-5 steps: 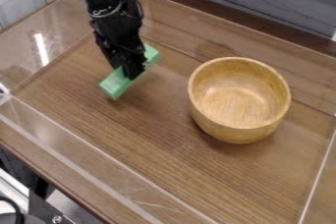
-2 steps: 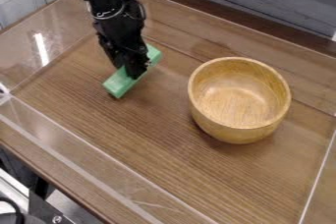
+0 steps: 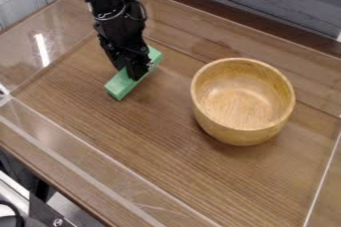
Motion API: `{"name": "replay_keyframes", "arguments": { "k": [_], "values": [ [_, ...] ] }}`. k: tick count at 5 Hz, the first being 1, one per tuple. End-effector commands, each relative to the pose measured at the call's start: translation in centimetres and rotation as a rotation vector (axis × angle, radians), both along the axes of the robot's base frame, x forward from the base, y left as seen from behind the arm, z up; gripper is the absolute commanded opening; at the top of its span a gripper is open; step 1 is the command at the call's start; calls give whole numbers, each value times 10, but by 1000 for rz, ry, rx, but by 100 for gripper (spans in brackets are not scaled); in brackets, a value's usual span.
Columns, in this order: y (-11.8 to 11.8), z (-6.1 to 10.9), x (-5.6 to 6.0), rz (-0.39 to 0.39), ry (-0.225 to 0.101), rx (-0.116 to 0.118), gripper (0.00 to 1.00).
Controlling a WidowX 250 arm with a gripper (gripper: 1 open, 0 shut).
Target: Remove the green block from inside the brown bowl and put it on the table
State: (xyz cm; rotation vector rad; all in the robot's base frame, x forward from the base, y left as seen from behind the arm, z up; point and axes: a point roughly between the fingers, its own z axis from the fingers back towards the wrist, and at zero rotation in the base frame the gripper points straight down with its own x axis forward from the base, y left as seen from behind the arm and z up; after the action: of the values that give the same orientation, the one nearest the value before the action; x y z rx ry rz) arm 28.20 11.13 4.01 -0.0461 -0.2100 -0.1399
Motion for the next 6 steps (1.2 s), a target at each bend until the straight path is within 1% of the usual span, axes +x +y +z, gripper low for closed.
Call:
{"name": "replay_keyframes", "arguments": {
  "k": [1, 3, 6],
  "values": [
    [11, 17, 9, 18, -49, 17, 100],
    [16, 19, 15, 28, -54, 6, 100],
    [20, 16, 23, 23, -57, -15, 100]
  ]
}}
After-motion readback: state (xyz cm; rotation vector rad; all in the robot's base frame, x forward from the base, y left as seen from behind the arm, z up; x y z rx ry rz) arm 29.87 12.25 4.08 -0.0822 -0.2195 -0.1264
